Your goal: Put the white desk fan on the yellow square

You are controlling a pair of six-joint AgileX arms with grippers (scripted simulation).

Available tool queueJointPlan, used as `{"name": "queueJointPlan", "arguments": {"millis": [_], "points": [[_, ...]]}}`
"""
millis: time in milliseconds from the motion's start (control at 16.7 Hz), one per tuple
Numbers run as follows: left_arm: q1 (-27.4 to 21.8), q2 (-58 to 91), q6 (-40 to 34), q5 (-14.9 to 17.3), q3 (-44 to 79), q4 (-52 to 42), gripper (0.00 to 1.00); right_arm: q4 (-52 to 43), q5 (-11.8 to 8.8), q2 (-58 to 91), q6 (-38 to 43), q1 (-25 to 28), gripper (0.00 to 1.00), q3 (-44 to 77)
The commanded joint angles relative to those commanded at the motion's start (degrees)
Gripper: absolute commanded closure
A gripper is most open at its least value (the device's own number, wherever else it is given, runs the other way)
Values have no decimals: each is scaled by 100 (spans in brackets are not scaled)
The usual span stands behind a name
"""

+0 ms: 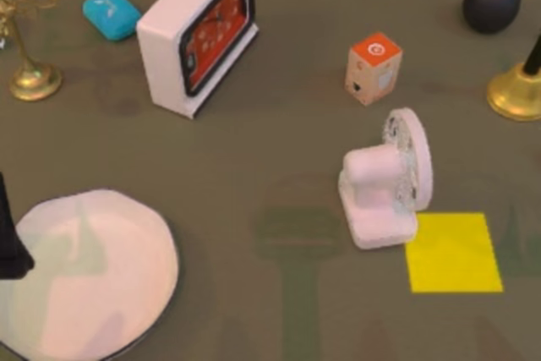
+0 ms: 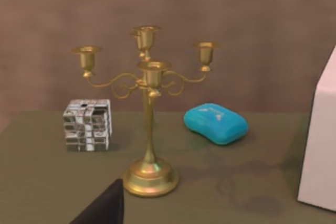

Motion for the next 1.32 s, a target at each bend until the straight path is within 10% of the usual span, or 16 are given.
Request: {"name": "queueJointPlan", "arguments": {"millis": [540,1320], "points": [[0,0,0,0,0,0,0,-1483,23,1673,295,493,0,1621],[0,0,0,0,0,0,0,-6910,170,9495,1522,2245,0,9140]]}}
